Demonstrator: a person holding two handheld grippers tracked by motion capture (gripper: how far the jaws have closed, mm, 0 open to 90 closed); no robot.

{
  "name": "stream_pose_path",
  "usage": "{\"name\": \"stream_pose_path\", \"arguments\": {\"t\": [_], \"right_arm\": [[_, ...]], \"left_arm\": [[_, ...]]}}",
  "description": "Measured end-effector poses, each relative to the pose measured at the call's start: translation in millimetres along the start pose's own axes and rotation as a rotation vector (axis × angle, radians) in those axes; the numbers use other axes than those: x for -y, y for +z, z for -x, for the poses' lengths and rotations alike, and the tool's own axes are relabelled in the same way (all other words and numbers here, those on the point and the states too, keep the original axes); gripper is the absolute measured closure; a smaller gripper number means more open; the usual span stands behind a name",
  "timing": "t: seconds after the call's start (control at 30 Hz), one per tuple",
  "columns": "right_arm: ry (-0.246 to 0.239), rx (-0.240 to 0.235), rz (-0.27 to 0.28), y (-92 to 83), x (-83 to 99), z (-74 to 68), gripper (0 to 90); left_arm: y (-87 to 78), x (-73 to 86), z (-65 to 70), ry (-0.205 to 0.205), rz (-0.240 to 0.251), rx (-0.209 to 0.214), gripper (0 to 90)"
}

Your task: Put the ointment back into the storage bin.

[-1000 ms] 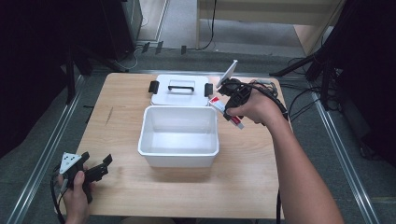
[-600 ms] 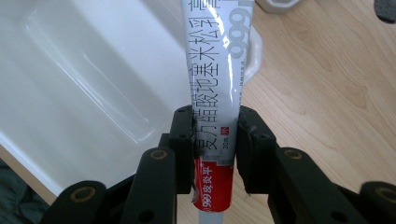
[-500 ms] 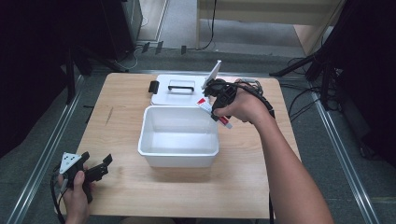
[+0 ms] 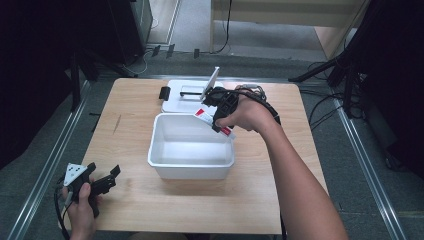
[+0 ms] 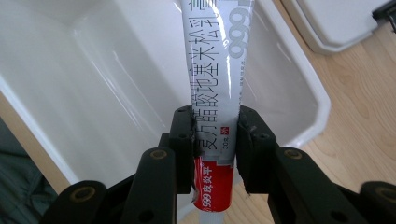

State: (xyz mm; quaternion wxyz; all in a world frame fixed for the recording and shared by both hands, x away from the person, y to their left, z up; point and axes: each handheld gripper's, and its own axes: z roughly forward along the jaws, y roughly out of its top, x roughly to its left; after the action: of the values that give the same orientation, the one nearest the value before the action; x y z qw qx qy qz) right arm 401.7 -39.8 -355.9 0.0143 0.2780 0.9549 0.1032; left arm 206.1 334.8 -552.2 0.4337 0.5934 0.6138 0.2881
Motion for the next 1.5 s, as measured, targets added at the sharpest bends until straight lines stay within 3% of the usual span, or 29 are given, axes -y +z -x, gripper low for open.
{"name": "stream_pose_path", "arguments": {"t": [0.27, 0.4, 0.57, 0.97, 1.5], "right_arm": [[-0.221, -0.038, 0.033, 8.6, -4.9, -13.3, 71.1], [-0.311, -0.055, 0.042, 12.3, -4.7, -17.6, 71.1], [-0.388, -0.072, 0.032, 18.1, -3.4, -22.4, 71.1], [-0.507, -0.062, 0.031, 27.1, 5.6, -24.1, 71.0], [-0.522, -0.067, 0.001, 40.0, 12.2, -25.6, 71.0]], "left_arm": [[-0.2, 0.0, -0.2, -0.005, -0.002, 0.001, 8.1], [-0.1, 0.0, -0.2, -0.005, -0.002, 0.002, 8.1], [-0.1, 0.0, -0.3, -0.004, -0.001, 0.001, 8.1], [0.1, 0.0, -0.3, -0.005, 0.001, 0.003, 8.1], [0.2, -0.1, -0.2, -0.002, 0.001, 0.002, 8.1]]}}
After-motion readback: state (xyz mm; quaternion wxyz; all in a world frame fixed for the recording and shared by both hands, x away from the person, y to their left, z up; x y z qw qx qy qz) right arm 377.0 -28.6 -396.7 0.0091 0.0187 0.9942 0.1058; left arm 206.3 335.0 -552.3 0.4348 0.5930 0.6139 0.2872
